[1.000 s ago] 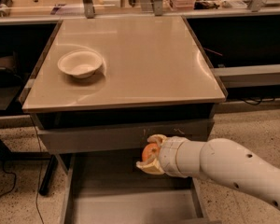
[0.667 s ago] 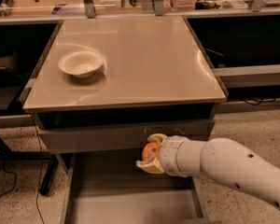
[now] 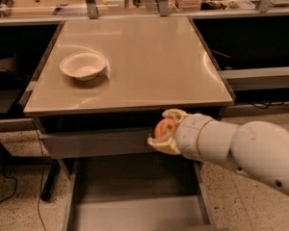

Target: Pick orange from middle drawer and place on counter

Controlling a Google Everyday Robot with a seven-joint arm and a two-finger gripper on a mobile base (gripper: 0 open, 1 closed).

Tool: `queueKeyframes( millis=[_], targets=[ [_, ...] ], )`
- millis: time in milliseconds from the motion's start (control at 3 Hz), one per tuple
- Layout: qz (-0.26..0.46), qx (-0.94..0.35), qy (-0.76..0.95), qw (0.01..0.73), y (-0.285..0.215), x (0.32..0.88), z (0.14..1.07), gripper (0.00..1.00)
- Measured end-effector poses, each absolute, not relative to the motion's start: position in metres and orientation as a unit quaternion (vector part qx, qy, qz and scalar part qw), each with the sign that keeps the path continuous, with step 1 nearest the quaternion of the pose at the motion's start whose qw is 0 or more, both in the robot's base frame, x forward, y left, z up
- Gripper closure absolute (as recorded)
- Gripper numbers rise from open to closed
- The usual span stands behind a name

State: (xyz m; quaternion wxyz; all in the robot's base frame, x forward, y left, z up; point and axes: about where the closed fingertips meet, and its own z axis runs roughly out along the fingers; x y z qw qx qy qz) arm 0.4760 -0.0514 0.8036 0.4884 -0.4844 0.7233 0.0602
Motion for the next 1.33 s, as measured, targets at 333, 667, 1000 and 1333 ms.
queueKeyframes(
  millis=[333, 667, 1000, 1333],
  targets=[
    [0.037, -0.478, 0.711, 0.515, -0.060, 0.498, 0.853, 1.00],
    [0.028, -0.482, 0.698, 0.529, -0.060, 0.530, 0.891, 1.00],
    [0.028, -0.491, 0.689, 0.533, -0.053, 0.567, 0.915, 1.00],
    [0.035, -0.500, 0.689, 0.524, -0.048, 0.619, 0.927, 1.00]
  ],
)
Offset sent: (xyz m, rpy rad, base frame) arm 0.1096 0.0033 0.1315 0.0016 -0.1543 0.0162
